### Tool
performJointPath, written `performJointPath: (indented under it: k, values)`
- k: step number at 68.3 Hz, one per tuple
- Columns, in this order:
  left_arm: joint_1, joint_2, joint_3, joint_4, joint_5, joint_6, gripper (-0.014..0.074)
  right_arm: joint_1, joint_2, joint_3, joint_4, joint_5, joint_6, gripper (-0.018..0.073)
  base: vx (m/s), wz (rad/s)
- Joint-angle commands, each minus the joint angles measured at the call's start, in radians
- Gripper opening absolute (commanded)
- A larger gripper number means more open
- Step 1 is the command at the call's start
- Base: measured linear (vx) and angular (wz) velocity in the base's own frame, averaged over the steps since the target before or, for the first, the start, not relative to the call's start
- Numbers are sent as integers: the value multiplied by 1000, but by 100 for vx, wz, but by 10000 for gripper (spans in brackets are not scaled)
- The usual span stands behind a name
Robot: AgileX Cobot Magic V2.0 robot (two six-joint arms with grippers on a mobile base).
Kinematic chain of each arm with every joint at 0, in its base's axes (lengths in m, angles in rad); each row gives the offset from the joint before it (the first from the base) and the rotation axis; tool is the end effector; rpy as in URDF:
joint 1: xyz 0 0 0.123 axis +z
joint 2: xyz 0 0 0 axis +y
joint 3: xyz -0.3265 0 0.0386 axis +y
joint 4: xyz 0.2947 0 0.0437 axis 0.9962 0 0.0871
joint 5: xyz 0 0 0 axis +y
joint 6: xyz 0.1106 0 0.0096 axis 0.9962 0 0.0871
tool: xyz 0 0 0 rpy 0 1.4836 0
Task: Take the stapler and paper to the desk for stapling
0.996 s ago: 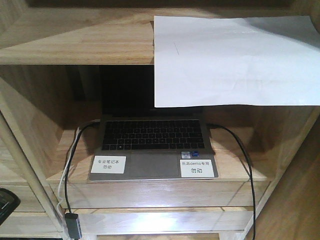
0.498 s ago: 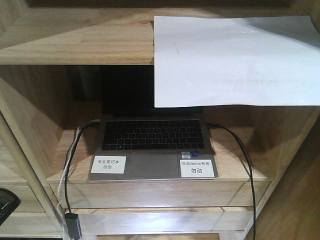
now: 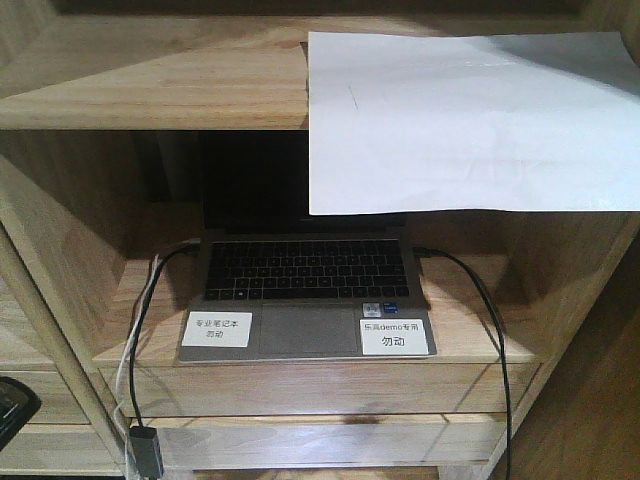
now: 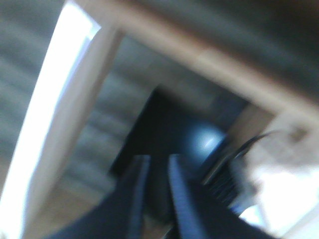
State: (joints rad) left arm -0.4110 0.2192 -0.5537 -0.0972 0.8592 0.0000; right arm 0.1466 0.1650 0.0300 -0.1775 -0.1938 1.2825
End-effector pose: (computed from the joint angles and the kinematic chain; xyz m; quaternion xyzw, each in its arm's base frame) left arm 0.0463 -0.0291 0.3230 0.1651 0.8264 -0.1565 0.5151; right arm 0.0909 0.0172 0.2096 0.3020 0.6061 0.4413 0.5888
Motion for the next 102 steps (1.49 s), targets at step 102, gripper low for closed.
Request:
performJointPath:
  k: [102]
  values:
    - [-5,9,-30,-13,-110,0,-6,11,1037,-442,-220,-1156,168,312,0,0]
